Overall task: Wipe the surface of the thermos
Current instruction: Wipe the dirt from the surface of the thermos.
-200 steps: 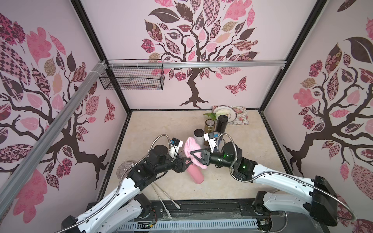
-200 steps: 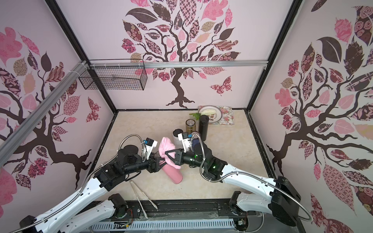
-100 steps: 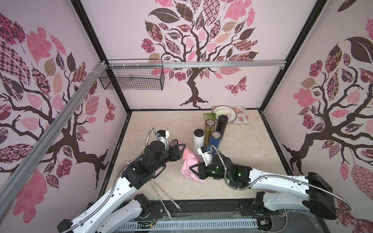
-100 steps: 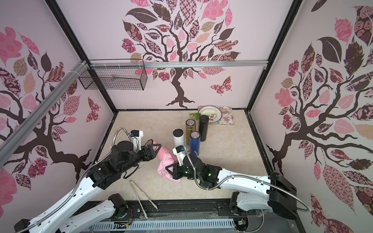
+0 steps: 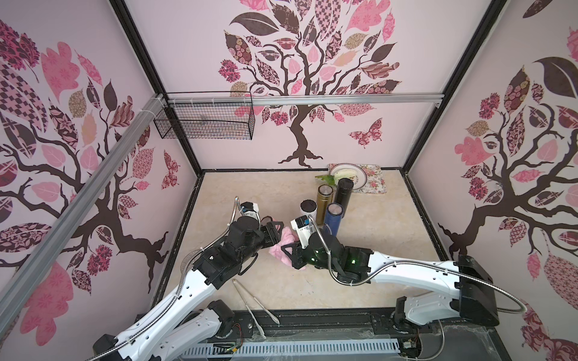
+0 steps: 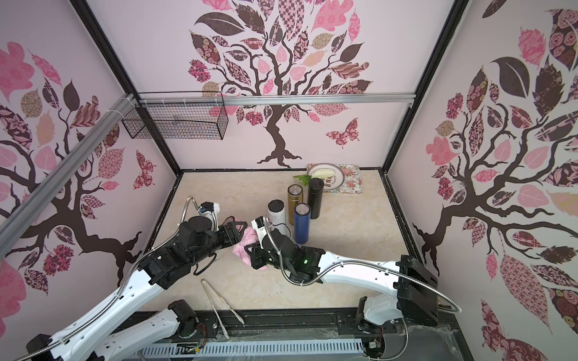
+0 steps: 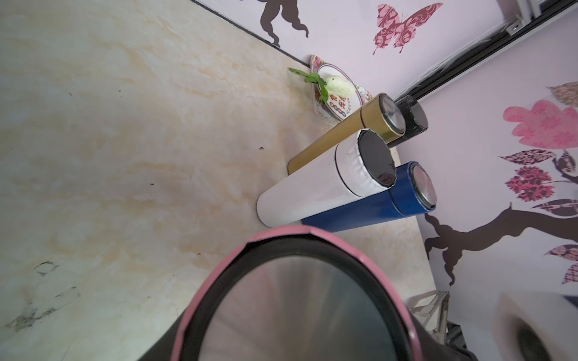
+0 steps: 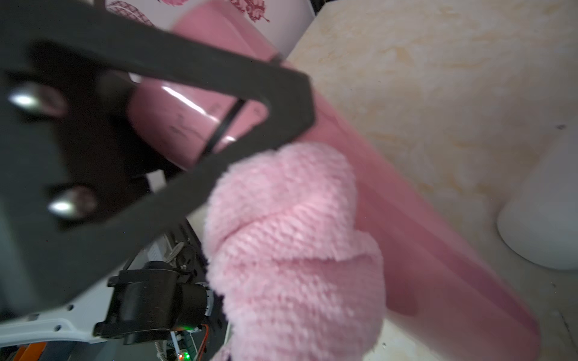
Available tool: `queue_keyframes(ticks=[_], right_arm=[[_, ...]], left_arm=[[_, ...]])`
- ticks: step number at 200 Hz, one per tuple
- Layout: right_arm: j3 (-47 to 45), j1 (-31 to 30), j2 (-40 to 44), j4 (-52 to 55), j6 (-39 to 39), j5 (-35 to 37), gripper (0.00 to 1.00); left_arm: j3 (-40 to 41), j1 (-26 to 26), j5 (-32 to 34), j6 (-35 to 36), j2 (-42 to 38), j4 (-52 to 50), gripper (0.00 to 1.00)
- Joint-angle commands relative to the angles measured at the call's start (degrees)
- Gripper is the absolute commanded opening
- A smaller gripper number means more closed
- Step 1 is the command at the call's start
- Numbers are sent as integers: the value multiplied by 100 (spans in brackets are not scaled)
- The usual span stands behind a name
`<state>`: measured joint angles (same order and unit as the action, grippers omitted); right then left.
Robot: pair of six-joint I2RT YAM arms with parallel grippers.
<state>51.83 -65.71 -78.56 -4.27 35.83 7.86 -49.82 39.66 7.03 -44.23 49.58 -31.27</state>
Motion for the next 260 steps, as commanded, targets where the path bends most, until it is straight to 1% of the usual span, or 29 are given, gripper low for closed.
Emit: queue_keyframes(ticks=[1,18,30,41,51,62,68,74,82,86,99,109,124,145,153,167,190,201,214,241,260], right_arm=[[-525,182,303,843,417,1158,0],[-839,182,656,1117,649,1258,0],[-973,174,910,1271,738,1297,0],[-1044,181,1197,1247,739,1175,0],[-1133,187,1524,1011,573,866,0],[-1136,362,1863,860,414,175,0],[-1088,583,1976,831,393,-464,0],[-1008,784,2072,899,460,-904,0],[-948,985,2209,866,478,-1406,0],[-935,1065,2262,811,471,-1674,0],[-809,1402,2290,704,555,-2650,0],[-700,1578,2206,609,649,-3154,0],[-509,1640,2012,369,767,-3638,0],[-280,1643,1646,-106,1064,-4179,0],[-311,1642,1591,-325,1232,-4355,0],[-478,1641,1724,-337,1382,-4505,0],[-1368,1642,2349,-577,1710,-4483,0],[-1706,1636,2586,-455,1828,-4416,0],[-2151,1639,2844,-508,2042,-4496,0],[-2705,1629,3304,-43,2115,-4288,0],[-2843,1625,3446,488,2015,-4195,0]], left_arm=[[-725,121,-588,259,-124,-15,0],[-838,123,-705,455,-140,-17,0],[-946,123,-972,720,-107,-6,0],[-1030,128,-1499,1101,-35,41,0],[-1146,128,-2004,1424,107,-28,0],[-1207,121,-2744,1722,277,5,0],[-1220,122,-3029,1823,384,6,0],[-1234,126,-3365,1922,464,8,0],[-1114,189,-3843,2039,520,298,0],[-1021,250,-3921,2022,522,480,0],[-922,523,-3939,2310,485,657,0],[-877,755,-3823,2492,479,787,0],[-880,952,-3944,2693,507,1004,0],[-919,1061,-4093,2949,619,1108,0],[-943,1063,-3912,2997,672,1080,0],[-979,1067,-3527,3138,726,988,0],[-904,1057,-3155,3183,671,1142,0],[-883,1055,-3001,3164,620,1239,0],[-887,1040,-2856,3173,564,1279,0],[-966,1005,-2565,3153,475,1260,0],[-1034,954,-2080,3046,396,1197,0]])
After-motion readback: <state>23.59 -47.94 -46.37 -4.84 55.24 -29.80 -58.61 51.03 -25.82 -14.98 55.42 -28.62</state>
